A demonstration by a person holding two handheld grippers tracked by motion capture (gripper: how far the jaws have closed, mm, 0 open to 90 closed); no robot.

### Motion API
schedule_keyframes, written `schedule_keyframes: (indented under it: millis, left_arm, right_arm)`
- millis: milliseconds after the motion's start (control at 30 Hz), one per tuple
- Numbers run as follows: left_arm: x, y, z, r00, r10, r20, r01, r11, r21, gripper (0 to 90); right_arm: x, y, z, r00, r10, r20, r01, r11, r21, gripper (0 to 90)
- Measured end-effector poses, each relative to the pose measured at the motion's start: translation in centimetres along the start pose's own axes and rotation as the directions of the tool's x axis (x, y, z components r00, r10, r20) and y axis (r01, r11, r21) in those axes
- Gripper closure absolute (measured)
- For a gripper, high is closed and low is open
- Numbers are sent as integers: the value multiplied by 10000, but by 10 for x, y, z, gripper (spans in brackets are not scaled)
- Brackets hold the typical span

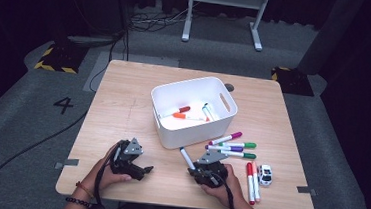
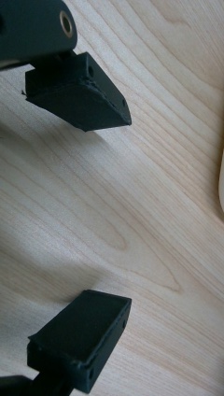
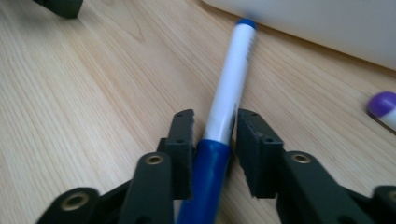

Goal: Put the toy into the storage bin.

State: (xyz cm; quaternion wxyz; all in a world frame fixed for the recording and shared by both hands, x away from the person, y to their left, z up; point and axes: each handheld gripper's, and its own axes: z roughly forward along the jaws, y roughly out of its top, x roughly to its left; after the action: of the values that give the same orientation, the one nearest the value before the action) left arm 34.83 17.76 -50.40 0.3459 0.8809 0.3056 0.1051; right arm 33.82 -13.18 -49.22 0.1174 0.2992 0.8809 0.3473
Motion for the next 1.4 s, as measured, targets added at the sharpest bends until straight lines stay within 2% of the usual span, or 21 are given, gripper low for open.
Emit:
schedule_keyframes:
  millis: [167,233,300,433,533,667,933,1000,1133,1200,1233,1333,1400]
  left_arm:
    - [-1,0,1,9999,-117,1,117,9999,-45,125]
    - [-1,0,1,9999,-134,38,135,9999,-54,125]
    - [-1,0,1,9999,-136,71,137,9999,-56,125]
    - [0,0,1,9999,-107,27,107,9999,-42,125]
    - [-1,0,1,9999,-130,70,131,9999,-15,125]
    - [-1,0,1,9999,-129,63,129,9999,-9,125]
    - [0,1,1,10000,-56,-20,56,10000,-24,125]
    - [0,1,1,10000,-58,-19,58,10000,-27,125]
    - [0,1,1,10000,-59,-19,59,10000,-28,125]
    - [0,1,1,10000,-71,2,71,10000,-22,125]
    - [0,1,1,10000,-55,-25,55,10000,-24,125]
    - [0,1,1,10000,-63,-19,63,10000,-29,125]
    - [0,1,1,10000,-19,-60,19,10000,-7,125]
  right_arm:
    - [-7,-4,-2,9995,-268,-137,266,9996,-118,738]
    - [-9,-4,-3,9994,-230,-271,229,9997,-50,741]
    - [-9,-3,-3,9980,-529,-343,528,9986,-31,746]
    - [-14,-5,-4,9954,-665,-687,657,9978,-130,748]
    - [-16,-5,-6,9955,-689,-645,690,9976,-4,748]
    - [-19,-4,-10,9944,-868,-595,864,9962,-97,748]
    - [-29,-4,-39,9953,-778,-585,750,9960,-484,749]
    - [-31,-4,-49,9941,-961,-500,929,9937,-623,749]
    - [-34,-6,-63,9942,-978,-444,938,9919,-853,749]
    - [-40,-7,-78,9956,-885,-299,847,9901,-1116,749]
    - [-40,-7,-78,9956,-885,-299,847,9901,-1116,749]
    - [-50,-9,-98,9975,-699,-86,679,9870,-1457,749]
    - [-53,-8,-102,9977,-666,-84,645,9859,-1542,748]
